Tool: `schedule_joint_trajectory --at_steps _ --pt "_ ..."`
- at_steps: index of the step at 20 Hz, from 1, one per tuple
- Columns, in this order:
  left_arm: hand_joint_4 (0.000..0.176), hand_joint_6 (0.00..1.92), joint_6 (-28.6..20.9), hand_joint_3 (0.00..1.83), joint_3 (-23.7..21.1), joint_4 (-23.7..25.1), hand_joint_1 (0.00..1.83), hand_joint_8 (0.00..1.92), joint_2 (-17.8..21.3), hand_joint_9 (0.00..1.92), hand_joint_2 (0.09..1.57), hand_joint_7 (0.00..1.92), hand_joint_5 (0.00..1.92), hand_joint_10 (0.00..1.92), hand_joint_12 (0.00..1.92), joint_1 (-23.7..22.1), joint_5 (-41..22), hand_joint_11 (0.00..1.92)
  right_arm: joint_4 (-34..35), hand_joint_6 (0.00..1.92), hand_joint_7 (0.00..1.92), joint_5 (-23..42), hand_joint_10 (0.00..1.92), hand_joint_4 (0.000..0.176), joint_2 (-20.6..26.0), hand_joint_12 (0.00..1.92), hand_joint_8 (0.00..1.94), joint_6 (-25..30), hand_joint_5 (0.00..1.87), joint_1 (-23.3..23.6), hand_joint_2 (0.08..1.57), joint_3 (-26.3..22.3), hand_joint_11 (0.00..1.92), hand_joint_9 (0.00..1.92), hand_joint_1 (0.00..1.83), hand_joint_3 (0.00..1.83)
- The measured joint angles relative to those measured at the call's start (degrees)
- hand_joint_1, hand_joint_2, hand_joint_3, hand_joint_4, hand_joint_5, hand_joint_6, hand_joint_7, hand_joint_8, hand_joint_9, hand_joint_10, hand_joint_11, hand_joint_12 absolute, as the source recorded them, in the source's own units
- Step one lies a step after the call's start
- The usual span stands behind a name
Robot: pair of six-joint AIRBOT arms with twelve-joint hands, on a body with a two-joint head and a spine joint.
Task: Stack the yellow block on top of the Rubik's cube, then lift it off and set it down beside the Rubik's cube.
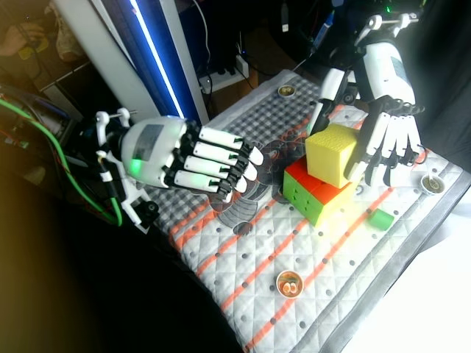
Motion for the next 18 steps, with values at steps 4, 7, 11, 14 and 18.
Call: schedule_joint_trajectory --at_steps 4,7,11,14,18 --pt "0.112 0.01 0.2 0.0 -0.4 0.2 0.79 0.01 0.0 0.25 1.01 0.36 0.47 0.08 1.14 0.0 -0.3 0.0 0.1 0.97 0.39 0.0 1.39 0.0 0.0 1.82 1.11 0.0 0.39 0.0 1.07 0.0 0.19 0.28 1.04 0.08" --pt "0.123 0.0 0.2 0.0 -0.5 0.2 0.76 0.0 0.0 0.02 0.99 0.42 0.29 0.7 1.42 0.0 -0.2 0.0 0.1 0.96 0.37 0.0 1.42 0.0 0.0 1.86 1.15 0.0 0.38 0.0 1.07 0.1 0.15 0.27 1.05 0.08" --pt "0.153 0.0 0.2 0.0 -0.5 0.2 0.72 0.0 0.0 0.0 0.99 0.35 0.15 0.66 1.18 0.0 -0.1 0.0 0.2 0.96 0.39 0.0 1.43 0.0 -0.1 1.86 1.14 0.0 0.39 0.0 1.07 0.2 0.16 0.28 1.05 0.07" --pt "0.137 0.0 0.2 0.0 -1.2 -0.2 0.75 0.0 0.3 0.0 0.95 0.31 0.09 0.45 0.86 0.1 0.7 0.0 0.2 0.93 0.4 -0.1 1.46 0.0 -0.1 1.86 1.16 0.0 0.4 0.0 1.08 0.2 0.18 0.28 1.04 0.07" --pt "0.16 0.0 0.2 0.0 -6.2 -1.4 0.61 0.02 5.0 0.06 0.95 0.34 0.01 0.7 1.31 0.9 6.5 0.0 0.3 0.93 0.31 -0.3 1.48 0.0 -0.1 1.87 1.16 0.2 0.32 0.0 1.07 0.3 0.13 0.21 1.01 0.07"
